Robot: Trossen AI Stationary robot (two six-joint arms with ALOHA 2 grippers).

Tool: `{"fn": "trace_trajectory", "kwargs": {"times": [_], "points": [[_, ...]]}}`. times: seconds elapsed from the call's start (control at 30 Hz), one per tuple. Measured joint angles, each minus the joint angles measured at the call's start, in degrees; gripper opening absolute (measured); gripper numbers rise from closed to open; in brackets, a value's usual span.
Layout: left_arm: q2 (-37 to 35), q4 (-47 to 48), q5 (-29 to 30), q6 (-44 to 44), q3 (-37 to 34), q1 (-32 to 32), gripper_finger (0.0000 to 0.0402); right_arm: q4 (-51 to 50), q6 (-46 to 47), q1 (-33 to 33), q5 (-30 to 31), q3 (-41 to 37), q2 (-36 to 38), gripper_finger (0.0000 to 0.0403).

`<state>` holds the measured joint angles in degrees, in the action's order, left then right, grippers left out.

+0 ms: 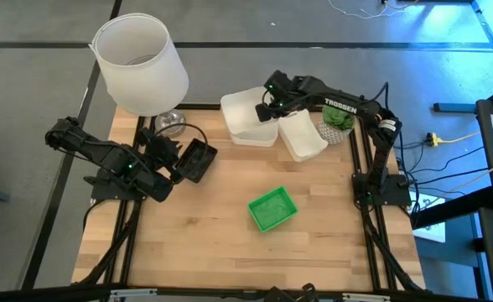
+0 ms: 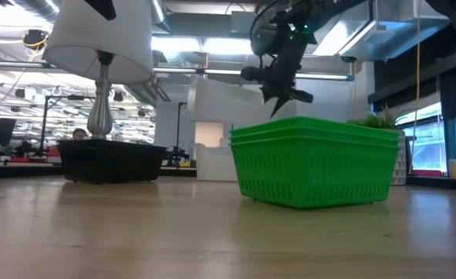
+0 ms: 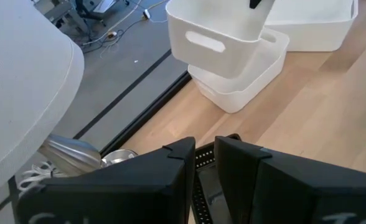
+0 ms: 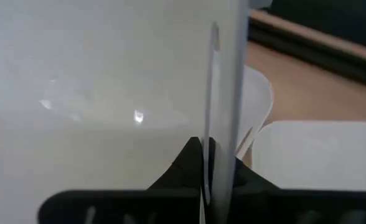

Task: Stack baskets by color
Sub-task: Stack the bottom white bin on the top left white bin

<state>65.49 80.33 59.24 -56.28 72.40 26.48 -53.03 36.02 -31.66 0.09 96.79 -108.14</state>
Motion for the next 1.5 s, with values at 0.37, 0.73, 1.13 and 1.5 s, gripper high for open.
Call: {"fn": "trace_trajectory", "kwargs": {"times": [0.37,0.73,1.13,1.5], "points": [[0.00,-0.01,-0.37,12.78,0.00,0.00,0.0054,-5.85,15.72,-2.12,-6.14,-0.02,0.00,0.0000],[0.00,0.01,-0.43,17.89,0.00,1.10,0.0054,-5.76,28.06,-2.14,-6.34,-1.54,0.00,0.0000],[0.00,0.01,-3.39,17.90,0.00,1.09,0.0054,-6.36,25.40,-2.19,-4.68,-1.57,-1.99,0.0000],[0.00,0.01,-3.39,17.93,0.00,1.08,0.0054,-6.29,24.13,-2.19,-6.77,-1.57,-5.49,0.0001]]}}
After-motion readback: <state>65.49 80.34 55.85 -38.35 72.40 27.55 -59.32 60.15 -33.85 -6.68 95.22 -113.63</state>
